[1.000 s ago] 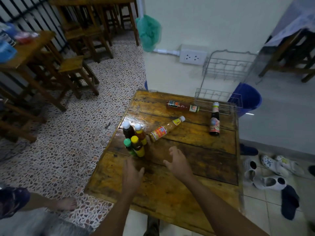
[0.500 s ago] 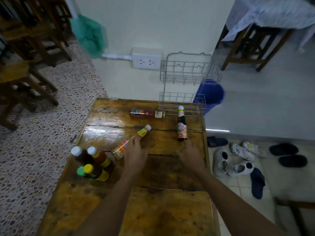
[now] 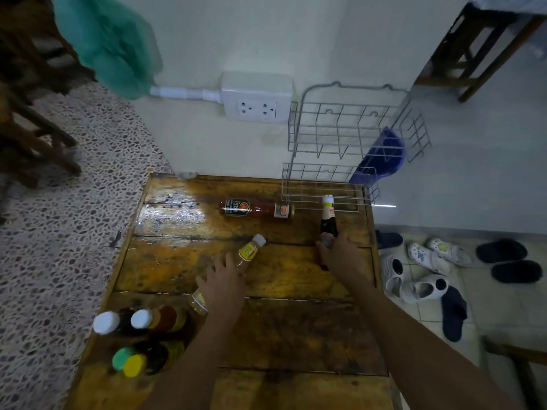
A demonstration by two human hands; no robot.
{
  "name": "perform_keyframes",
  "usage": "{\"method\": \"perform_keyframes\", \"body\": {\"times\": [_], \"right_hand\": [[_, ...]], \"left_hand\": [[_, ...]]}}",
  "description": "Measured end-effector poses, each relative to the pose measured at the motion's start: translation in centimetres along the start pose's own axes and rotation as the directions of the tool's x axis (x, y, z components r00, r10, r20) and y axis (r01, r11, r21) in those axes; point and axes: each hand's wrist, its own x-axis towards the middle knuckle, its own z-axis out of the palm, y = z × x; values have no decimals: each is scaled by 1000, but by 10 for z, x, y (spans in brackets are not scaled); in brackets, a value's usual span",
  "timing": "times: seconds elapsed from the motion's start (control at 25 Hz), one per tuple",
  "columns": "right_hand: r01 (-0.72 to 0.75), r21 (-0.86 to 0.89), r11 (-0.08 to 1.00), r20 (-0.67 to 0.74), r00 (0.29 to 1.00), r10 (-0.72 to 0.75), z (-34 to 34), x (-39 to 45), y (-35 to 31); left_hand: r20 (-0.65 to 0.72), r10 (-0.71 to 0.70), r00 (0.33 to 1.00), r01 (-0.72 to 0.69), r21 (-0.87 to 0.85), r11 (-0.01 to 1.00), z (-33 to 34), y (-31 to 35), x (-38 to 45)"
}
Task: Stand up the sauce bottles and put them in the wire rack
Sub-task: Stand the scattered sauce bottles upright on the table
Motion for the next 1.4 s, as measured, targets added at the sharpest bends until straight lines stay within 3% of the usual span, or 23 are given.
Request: {"method": "perform_keyframes", "body": {"times": [0.32,0.48,0.6,0.8,0.96,1.24,1.4], "right_hand": [[115,66,991,56,991,-118,0,-78,18],[338,124,933,59,936,-347,2,-142,15],[402,144,904,112,901,-419,8,-187,14],[483,243,841,181,829,-529,21,-251,0],[586,306,750,173,740,-649,37,-291,-24],[626,228,746,206,717,-665,84,-314,-63],[588,207,782,219,751,-622,122,-315,-86]], "left_hand": [[82,30,996,-6,-282,959,-28,2,-47],[19,1,1000,7,-408,913,-41,3,-112],[-18,-56,998,41,-465,884,-43,-3,-171],[-74,-175,982,68,-724,687,-33,-36,-247],[-152,-286,946,47,-808,587,-37,-78,-276],[-144,-376,916,52,-883,467,-34,-153,-265],[-119,-319,940,42,-890,454,-25,-185,-247]]}}
